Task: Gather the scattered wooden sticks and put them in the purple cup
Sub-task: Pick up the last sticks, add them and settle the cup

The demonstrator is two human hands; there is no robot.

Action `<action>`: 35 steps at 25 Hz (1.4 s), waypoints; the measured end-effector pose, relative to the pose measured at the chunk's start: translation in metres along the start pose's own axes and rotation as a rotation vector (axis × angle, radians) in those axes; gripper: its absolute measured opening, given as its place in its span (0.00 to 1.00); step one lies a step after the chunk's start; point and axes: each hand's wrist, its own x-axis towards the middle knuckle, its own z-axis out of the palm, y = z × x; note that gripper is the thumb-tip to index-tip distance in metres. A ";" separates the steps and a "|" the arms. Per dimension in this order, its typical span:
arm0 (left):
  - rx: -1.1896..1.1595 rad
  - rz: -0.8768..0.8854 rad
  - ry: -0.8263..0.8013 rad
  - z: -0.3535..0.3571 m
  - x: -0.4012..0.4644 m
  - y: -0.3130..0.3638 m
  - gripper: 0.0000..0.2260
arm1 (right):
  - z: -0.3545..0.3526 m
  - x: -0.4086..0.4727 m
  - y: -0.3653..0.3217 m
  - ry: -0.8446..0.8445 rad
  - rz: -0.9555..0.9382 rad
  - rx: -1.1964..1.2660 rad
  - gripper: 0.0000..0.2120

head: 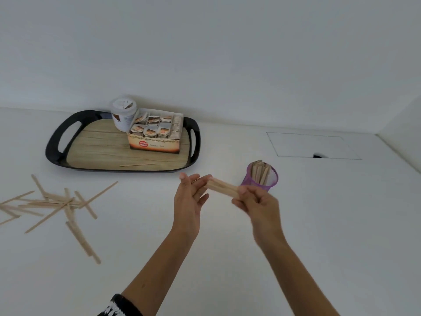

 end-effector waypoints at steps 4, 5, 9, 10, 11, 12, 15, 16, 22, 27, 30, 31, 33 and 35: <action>0.505 -0.003 -0.196 0.029 0.023 -0.034 0.26 | -0.061 0.058 -0.056 0.036 -0.285 -0.398 0.05; 0.632 -0.019 -0.270 0.035 0.030 -0.043 0.33 | -0.071 0.070 -0.068 0.020 -0.359 -0.533 0.05; 0.971 -0.019 -0.447 0.064 0.057 -0.075 0.51 | -0.092 0.110 -0.093 -0.241 -0.562 -1.323 0.08; 0.954 0.002 -0.467 0.070 0.062 -0.081 0.52 | -0.091 0.116 -0.093 -0.345 -0.592 -1.504 0.09; 0.915 0.022 -0.475 0.076 0.066 -0.087 0.53 | -0.088 0.120 -0.092 -0.449 -0.619 -1.659 0.10; 0.882 0.039 -0.471 0.079 0.070 -0.093 0.53 | -0.083 0.124 -0.091 -0.531 -0.633 -1.765 0.11; 0.917 0.040 -0.394 0.083 0.077 -0.104 0.55 | -0.069 0.130 -0.084 -0.645 -0.539 -1.850 0.11; 0.944 0.033 -0.358 0.084 0.077 -0.106 0.56 | -0.065 0.132 -0.080 -0.672 -0.491 -1.861 0.10; 1.006 0.021 -0.290 0.087 0.076 -0.106 0.40 | -0.062 0.146 -0.067 -0.764 -0.340 -1.814 0.09; 1.012 0.029 -0.297 0.090 0.073 -0.102 0.37 | -0.061 0.151 -0.076 -0.788 -0.361 -1.830 0.12; 1.014 0.054 -0.307 0.091 0.074 -0.102 0.39 | -0.065 0.159 -0.086 -0.626 -0.420 -1.754 0.13; 1.014 0.061 -0.311 0.092 0.074 -0.102 0.39 | -0.068 0.162 -0.088 -0.537 -0.438 -1.720 0.13; 1.019 0.068 -0.320 0.092 0.074 -0.104 0.39 | -0.073 0.165 -0.087 -0.413 -0.478 -1.684 0.12; 1.027 0.077 -0.325 0.090 0.072 -0.105 0.41 | -0.079 0.164 -0.081 -0.362 -0.514 -1.684 0.11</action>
